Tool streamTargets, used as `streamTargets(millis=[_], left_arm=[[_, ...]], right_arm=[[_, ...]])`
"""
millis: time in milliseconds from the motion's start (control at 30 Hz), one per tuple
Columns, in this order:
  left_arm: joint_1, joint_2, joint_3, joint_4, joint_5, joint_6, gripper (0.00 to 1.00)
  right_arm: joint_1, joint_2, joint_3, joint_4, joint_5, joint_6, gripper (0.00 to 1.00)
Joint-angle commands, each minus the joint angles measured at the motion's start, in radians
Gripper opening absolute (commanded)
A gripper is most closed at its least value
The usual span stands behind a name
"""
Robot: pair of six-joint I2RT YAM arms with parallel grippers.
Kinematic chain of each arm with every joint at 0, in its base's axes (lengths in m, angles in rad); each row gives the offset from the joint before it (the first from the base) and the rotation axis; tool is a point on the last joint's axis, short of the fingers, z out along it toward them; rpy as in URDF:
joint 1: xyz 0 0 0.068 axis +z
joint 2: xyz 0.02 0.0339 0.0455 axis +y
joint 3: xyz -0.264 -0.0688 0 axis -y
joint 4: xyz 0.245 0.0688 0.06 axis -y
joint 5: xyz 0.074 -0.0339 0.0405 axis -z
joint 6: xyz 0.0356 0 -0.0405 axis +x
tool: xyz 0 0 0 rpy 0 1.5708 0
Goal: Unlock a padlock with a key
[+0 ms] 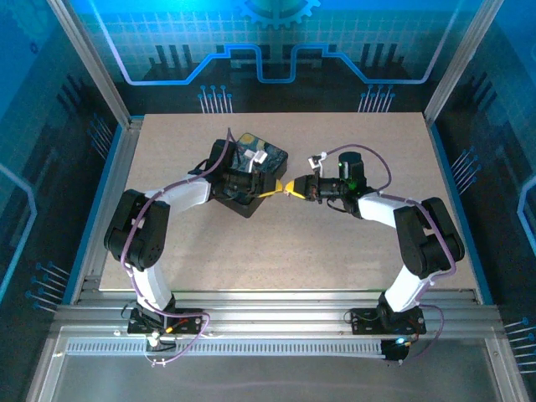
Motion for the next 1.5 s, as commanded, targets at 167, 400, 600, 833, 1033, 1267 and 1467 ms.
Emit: streamTargets(millis=[167, 400, 600, 833, 1033, 1267, 1467], left_arm=[[0.014, -0.001, -0.027, 0.006, 0.0, 0.012, 0.35], [0.016, -0.011, -0.03, 0.01, 0.029, 0.013, 0.24], [0.016, -0.012, -0.033, 0.014, 0.038, 0.012, 0.14], [0.017, -0.013, -0.033, 0.052, 0.059, -0.018, 0.17], [0.017, -0.012, -0.034, 0.056, 0.072, -0.02, 0.28], [0.017, -0.009, -0.036, 0.059, 0.08, -0.02, 0.29], [0.016, -0.013, -0.037, 0.065, 0.092, -0.021, 0.18]], right_arm=[[0.005, -0.031, 0.02, 0.012, -0.001, -0.006, 0.0], [0.006, -0.007, 0.02, 0.045, 0.009, 0.015, 0.0], [0.009, 0.0, 0.021, 0.046, 0.008, 0.014, 0.0], [0.012, -0.001, 0.02, 0.045, 0.016, 0.01, 0.0], [0.012, 0.001, 0.02, 0.063, 0.024, 0.021, 0.0], [0.026, 0.016, 0.021, 0.084, 0.018, 0.038, 0.0], [0.035, 0.028, 0.021, 0.082, 0.028, 0.038, 0.0]])
